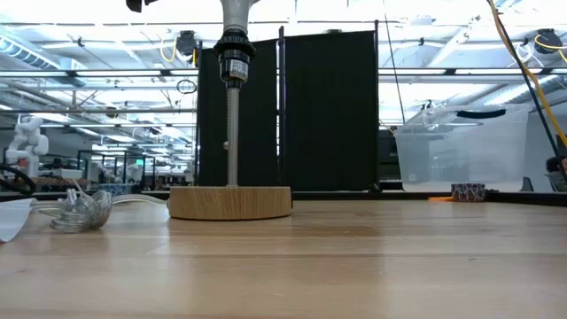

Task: Screw lightbulb
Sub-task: Insert the lightbulb on the lamp

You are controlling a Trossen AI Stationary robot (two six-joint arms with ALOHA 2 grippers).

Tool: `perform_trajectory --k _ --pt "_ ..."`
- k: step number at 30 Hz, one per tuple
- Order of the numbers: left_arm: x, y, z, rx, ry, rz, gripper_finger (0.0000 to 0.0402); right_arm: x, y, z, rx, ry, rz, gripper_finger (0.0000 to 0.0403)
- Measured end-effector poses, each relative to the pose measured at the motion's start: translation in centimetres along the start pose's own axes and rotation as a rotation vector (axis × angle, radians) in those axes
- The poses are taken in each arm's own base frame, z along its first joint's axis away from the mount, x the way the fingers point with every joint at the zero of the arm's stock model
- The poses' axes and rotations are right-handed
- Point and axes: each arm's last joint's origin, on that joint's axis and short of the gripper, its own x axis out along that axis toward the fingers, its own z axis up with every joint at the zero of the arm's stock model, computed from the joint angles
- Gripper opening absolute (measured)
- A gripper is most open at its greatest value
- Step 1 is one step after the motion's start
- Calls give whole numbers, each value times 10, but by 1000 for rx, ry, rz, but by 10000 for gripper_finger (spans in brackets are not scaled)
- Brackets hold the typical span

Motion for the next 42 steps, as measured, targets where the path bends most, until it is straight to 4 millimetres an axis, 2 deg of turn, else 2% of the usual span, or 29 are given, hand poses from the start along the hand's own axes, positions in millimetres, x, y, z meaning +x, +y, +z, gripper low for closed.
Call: perform_trajectory --k 13,18,23,26,29,34,37,42 --pt "2 6 -2 -8 23 107 263 -6 7 7 -18 -28 30 0" --pt "12 11 -8 -17 55 157 263 -10 11 14 -25 -70 44 0" --pt "26 14 -22 11 113 136 263 -12 17 18 -50 -78 63 0" --pt "27 16 -19 0 98 148 263 -15 20 19 -42 -72 74 0" --pt "22 16 -17 11 96 133 263 -16 25 19 -39 -55 107 0" --pt "2 15 -4 10 55 74 263 -17 28 17 -17 -39 149 0" --pt "-9 13 3 -8 25 27 263 -10 25 12 -19 -21 128 0" --pt "-16 3 4 -3 18 -40 263 4 17 0 -21 47 93 0"
